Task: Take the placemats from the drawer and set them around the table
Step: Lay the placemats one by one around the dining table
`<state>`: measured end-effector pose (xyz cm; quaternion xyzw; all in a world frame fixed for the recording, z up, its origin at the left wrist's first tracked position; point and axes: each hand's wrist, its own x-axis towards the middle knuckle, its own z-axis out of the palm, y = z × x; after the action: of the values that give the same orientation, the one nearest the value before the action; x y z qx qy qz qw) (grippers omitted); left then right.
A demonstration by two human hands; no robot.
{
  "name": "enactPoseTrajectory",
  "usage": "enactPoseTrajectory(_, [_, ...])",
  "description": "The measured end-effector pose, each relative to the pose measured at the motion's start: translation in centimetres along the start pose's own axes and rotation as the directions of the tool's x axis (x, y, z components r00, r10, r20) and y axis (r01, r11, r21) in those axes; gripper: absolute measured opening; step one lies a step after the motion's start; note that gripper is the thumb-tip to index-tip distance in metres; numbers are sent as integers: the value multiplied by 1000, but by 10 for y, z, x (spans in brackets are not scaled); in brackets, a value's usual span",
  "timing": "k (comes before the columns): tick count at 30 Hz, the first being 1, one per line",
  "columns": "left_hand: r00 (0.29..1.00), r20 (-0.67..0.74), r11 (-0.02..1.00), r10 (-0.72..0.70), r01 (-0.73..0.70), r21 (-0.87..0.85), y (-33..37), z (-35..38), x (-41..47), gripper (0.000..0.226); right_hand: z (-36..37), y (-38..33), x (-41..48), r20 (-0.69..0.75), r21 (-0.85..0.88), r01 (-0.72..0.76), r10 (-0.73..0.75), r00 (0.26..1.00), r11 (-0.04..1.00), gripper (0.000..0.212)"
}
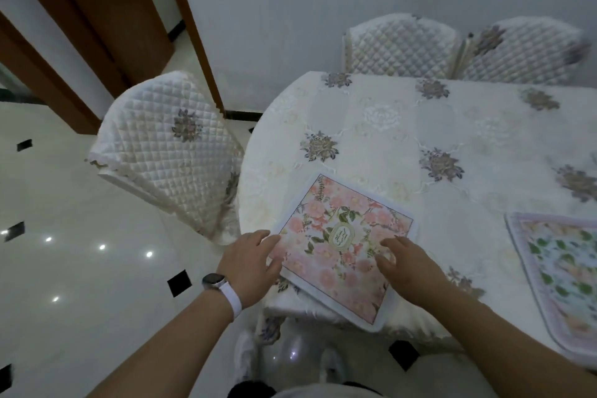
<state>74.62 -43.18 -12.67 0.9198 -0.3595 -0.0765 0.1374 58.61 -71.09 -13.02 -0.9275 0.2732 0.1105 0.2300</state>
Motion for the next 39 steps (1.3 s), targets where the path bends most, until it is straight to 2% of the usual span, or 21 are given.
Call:
enactPoseTrajectory(4, [984,144,994,102,-107,26,-28,15,40,47,6,2,-6,-33,53,-140,142,989,989,48])
enactPoseTrajectory(7, [960,251,992,124,-129,5,-49,23,59,55,14,-8,-15,-42,177,-294,305,951,939,50])
enactPoseTrajectory(12, [925,371,991,81,-35,-131,-68,37,94,60,40,-24,-28,21,363,-525,556,831,770,48])
enactPoseTrajectory(16, [903,426,941,52,99,-325,-66,38,113,56,57,-34,-38,51,506,-614,690,722,606,48])
enactPoseTrajectory(20, [882,470,878,-12,235,-418,-60,35,122,58,67,-44,-46,102,570,-642,732,674,512,55])
enactPoseTrajectory(23, [885,465,843,-34,275,-461,-51,37,127,47,71,-46,-47,95,533,-641,714,693,552,54])
enactPoseTrajectory(26, [880,469,794,-72,336,-507,-40,38,129,44,69,-45,-42,88,571,-609,697,712,550,53])
enactPoseTrajectory(29, [879,458,766,-131,383,-516,-33,38,134,50,64,-43,-31,68,603,-585,695,716,543,54])
enactPoseTrajectory(32, [851,468,727,-237,475,-495,-27,42,137,54,59,-40,-26,27,583,-555,668,744,594,41])
enactPoseTrajectory(35, [832,481,727,-276,508,-462,-16,47,138,36,58,-34,-22,-13,565,-524,642,767,637,37])
enactPoseTrajectory(39, [820,473,706,-321,541,-458,-7,50,137,16,54,-18,-14,19,734,-482,695,719,478,46])
